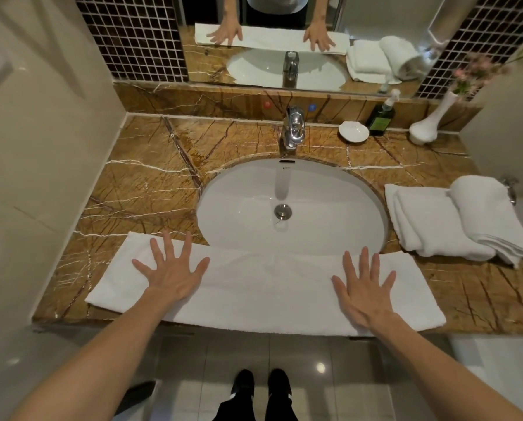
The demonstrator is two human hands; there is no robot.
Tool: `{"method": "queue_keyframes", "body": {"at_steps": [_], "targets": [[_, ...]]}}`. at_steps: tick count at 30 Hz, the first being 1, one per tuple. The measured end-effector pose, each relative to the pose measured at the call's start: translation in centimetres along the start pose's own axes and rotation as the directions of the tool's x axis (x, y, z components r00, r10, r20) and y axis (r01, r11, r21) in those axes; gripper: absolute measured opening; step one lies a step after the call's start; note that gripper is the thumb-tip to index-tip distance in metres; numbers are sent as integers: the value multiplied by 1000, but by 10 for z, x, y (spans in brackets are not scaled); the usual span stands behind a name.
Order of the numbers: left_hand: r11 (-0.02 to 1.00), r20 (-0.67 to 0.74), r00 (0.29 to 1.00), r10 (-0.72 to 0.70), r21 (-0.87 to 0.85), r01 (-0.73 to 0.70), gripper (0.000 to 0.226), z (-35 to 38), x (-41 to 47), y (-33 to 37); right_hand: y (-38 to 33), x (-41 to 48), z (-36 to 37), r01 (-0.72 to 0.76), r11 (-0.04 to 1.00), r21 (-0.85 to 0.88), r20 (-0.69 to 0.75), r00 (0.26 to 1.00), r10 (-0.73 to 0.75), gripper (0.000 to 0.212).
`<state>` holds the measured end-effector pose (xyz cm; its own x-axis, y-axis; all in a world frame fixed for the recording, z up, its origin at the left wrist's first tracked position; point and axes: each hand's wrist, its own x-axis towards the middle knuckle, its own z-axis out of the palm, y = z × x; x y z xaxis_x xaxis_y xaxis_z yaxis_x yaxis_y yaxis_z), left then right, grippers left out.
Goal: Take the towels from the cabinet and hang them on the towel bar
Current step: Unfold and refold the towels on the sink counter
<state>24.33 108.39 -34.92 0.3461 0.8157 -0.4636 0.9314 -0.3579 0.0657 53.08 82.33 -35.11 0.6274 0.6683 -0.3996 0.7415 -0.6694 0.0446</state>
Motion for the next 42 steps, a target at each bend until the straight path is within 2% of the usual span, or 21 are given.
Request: {"method": "queue_keyframes", "body": {"at_steps": [3,12,15,35,42], "targets": [[1000,-8,1000,-21,2,21,84,-1,5,-2,0,-1,5,-20,1000,-3,-18,1000,20,81],[999,-71,996,-52,11,52,85,-3,15,-8,-8,-1,4,-23,1000,9,-63,998,24,86],[999,-139,990,-6,39,11,84,-1,8,2,-9,-2,5,-8,1000,9,-82,997,9,83],[997,-130,991,5,81,6,86,8,6,-5,-1,-2,13,-69,997,31,-87,994,72,81],[989,-173,979,106,116,-87,80,-9,6,9,-4,-1,-12,-39,998,52,-117,992,45,73]]}}
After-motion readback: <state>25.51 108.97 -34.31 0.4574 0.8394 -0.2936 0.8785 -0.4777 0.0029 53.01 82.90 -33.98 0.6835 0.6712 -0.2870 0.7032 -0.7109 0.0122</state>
